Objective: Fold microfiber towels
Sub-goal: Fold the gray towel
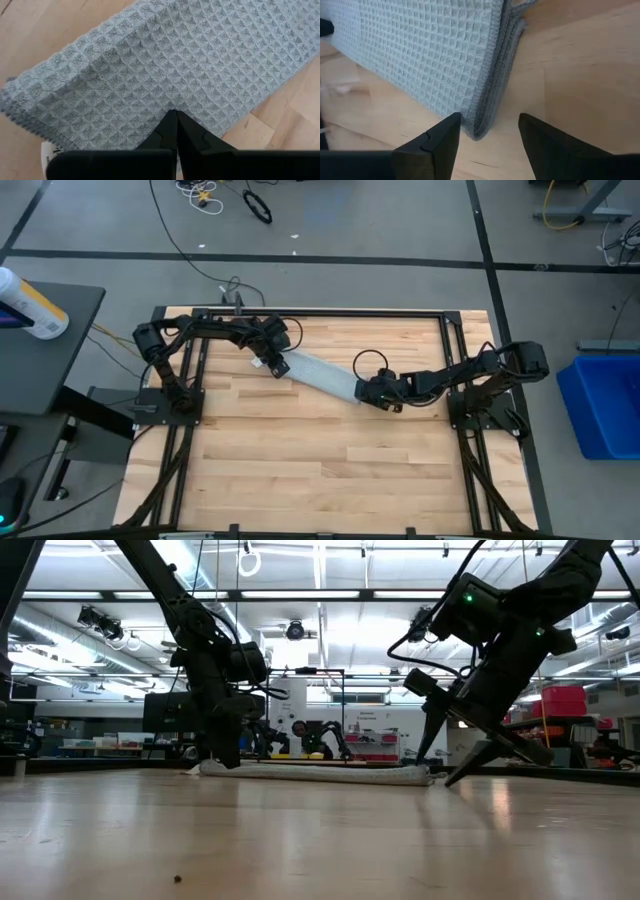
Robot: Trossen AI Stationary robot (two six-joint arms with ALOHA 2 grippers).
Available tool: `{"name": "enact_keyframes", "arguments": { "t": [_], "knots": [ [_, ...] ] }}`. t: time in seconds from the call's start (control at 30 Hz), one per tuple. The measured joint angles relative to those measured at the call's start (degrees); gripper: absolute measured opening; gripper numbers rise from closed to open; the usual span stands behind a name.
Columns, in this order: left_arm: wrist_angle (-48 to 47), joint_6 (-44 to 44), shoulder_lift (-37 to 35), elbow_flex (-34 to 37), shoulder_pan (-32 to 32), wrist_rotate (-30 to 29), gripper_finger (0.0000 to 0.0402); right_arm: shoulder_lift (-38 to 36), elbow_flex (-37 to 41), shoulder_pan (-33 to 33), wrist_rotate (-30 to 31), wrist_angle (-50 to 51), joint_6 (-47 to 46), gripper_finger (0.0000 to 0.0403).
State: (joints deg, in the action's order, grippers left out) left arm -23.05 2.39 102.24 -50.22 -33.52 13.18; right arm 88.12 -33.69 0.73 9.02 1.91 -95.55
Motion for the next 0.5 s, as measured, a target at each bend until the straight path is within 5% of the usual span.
{"name": "enact_keyframes", "arguments": {
  "t": [0.5],
  "knots": [
    [-0.04,-0.19,0.0,0.0,0.0,0.12,0.0,0.15,0.13,4.22,0.61,-2.58,3.68,0.0221]
  ]
}}
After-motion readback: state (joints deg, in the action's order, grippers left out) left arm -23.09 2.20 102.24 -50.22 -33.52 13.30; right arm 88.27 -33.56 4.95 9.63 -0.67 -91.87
